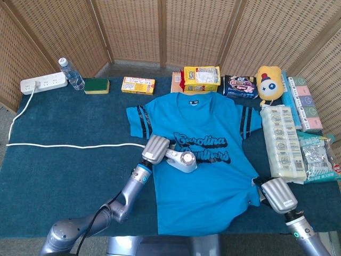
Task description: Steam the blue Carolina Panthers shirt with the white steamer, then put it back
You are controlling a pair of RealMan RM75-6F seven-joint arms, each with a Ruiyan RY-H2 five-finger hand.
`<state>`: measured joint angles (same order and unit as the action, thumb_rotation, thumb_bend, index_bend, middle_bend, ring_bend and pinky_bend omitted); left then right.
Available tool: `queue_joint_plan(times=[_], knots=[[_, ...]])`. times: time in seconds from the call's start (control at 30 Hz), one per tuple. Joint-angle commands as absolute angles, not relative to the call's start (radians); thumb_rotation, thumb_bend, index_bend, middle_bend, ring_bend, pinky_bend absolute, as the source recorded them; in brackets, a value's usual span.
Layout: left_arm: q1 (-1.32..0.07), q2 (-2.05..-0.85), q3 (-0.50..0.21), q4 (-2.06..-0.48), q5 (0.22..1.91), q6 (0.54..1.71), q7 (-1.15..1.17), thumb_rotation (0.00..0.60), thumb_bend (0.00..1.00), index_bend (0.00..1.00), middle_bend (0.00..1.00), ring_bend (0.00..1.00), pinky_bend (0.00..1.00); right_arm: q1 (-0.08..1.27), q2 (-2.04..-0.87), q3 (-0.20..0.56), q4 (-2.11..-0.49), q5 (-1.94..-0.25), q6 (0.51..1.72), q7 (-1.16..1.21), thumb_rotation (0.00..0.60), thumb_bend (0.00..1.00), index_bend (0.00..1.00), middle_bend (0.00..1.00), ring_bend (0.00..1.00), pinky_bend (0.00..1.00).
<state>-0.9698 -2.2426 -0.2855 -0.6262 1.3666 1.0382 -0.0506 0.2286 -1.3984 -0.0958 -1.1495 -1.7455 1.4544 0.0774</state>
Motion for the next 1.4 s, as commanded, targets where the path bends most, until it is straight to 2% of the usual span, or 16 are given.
queue_joint_plan(times=[0.03,0.4,1.07,1.4], knots=[[-0.953,-2.227,-0.261,-0.658,1.388,1.055,-0.065,0.600,0.40,0.68,0.76,0.68,0.74,0.229,-1.398,-0.096,-1.151,-1.746,1.454,0.075,0.600,0.59,0.57,0.57,0.66,0.80],[-0.907,-2.170,-0.208,-0.785,1.418,1.071,-0.055,0.600,0.40,0.68,0.76,0.68,0.74,0.229,-1.400,-0.098,-1.160,-1.753,1.455,0.065,0.600,0.59,0.57,0.57,0.66,0.80],[-0.822,-2.036,-0.071,-1.063,1.521,1.122,-0.015,0.600,0.40,0.68,0.76,0.68,0.74,0.232,-1.402,-0.101,-1.166,-1.760,1.453,0.059,0.600,0.59,0.57,0.57,0.66,0.80],[-0.762,-1.935,-0.092,-1.126,1.506,1.184,-0.025,0.600,0.40,0.68,0.76,0.68,0.74,0.238,-1.408,-0.101,-1.166,-1.764,1.444,0.056,0.600,0.59,0.57,0.57,0.66,0.80]])
